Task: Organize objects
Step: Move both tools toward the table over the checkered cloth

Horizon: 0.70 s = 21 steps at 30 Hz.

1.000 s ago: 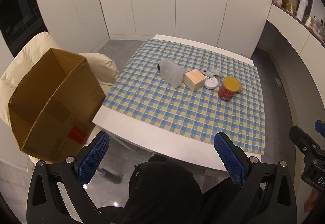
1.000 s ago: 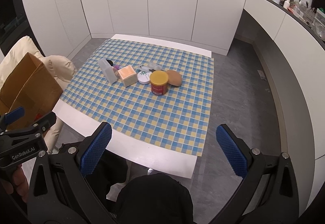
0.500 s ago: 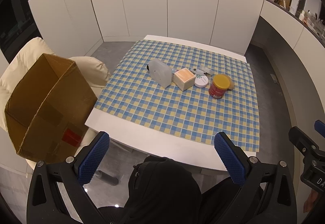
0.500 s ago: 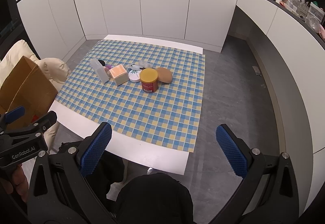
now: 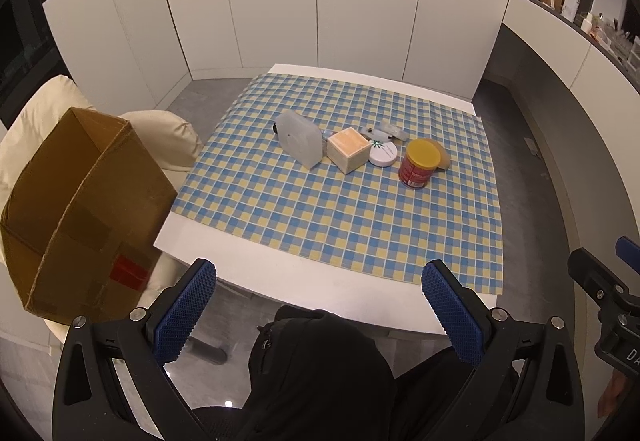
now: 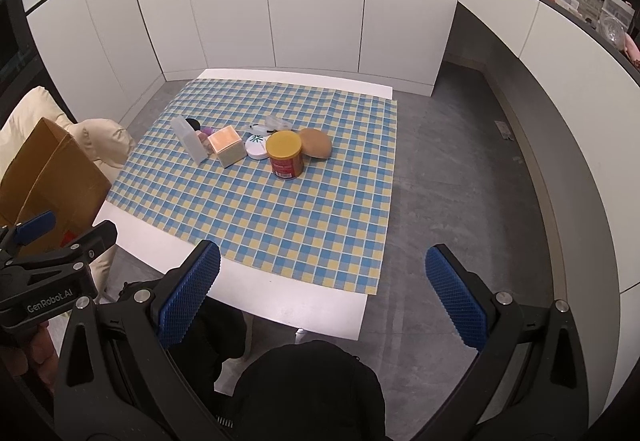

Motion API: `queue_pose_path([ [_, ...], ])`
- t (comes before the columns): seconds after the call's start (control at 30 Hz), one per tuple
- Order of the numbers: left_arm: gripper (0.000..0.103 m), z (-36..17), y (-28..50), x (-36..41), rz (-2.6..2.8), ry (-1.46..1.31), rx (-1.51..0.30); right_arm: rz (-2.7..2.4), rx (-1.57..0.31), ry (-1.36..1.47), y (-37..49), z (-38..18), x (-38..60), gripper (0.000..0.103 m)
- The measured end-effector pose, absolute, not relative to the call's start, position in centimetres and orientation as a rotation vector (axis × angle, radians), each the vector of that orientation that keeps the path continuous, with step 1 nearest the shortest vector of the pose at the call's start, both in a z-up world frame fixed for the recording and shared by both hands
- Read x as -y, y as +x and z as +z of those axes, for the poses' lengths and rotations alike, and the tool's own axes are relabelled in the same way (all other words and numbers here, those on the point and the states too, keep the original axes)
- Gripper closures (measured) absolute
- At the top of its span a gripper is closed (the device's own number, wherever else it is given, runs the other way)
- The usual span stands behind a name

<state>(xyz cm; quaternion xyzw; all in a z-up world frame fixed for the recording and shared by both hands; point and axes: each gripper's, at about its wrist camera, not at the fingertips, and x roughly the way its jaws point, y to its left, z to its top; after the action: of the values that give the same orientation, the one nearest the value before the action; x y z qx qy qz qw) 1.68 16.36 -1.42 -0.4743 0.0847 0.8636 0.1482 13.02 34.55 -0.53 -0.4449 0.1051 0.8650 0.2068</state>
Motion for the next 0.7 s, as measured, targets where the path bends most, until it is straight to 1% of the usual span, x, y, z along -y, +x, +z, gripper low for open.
queue_pose_path([
  [0.13,0.001,-1.7,1.2,-16.8,2.477,-1.365,-0.267,2.397,-0.297,-1.245,12.8,-0.8,-34.9,0.000],
  [0.3,0.001,-2.0,0.5,-17.2,2.465,-1.358,-0.296,2.380,-0.349,-1.238,12.1,-1.3,-35.6,0.000],
  [0.5,0.001,-2.1,0.0,-17.9,2.471,-1.320,-0.331,2.386,-0.311,-1.284,11.0,-2.2,-35.7,0.000],
  [0.7,0.001,-2.6,-1.0,-18.3,2.452,-1.341,-0.333,2.385,-0.339,-1.294,9.8,-3.1,-36.6,0.000],
])
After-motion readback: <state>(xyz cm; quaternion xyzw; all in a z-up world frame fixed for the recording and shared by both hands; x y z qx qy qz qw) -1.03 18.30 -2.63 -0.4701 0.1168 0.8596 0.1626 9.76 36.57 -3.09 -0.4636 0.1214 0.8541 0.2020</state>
